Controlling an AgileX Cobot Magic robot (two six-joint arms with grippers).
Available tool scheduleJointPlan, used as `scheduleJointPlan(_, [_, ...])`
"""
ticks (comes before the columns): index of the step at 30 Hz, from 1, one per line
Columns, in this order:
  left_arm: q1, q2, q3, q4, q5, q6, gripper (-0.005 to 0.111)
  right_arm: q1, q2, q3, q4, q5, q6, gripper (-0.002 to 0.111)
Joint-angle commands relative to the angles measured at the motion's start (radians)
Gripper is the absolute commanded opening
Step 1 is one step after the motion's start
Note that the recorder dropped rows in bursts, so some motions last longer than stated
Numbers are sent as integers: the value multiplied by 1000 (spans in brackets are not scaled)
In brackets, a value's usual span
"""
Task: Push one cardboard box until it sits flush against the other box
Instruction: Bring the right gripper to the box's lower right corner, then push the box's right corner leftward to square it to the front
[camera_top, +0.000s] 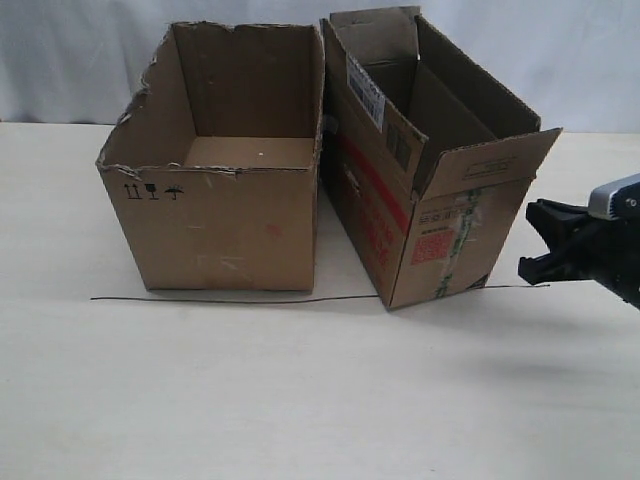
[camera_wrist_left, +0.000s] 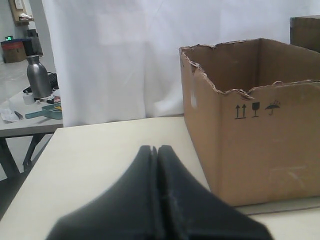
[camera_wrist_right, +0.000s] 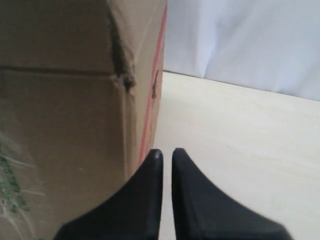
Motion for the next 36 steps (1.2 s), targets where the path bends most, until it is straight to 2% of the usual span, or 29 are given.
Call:
scheduleJointPlan(1, [0, -2, 3, -1, -4, 1, 0, -3, 21, -24, 18, -27, -8, 5])
scheduleJointPlan(7, [0, -2, 3, -1, -4, 1, 0, -3, 50, -33, -2, -104, 27, 5])
scheduleJointPlan(26, [0, -2, 3, -1, -4, 1, 0, -3, 57, -33, -256, -129, 149, 5])
scheduleJointPlan(36, [0, -2, 3, -1, -4, 1, 0, -3, 57, -33, -289, -131, 218, 5])
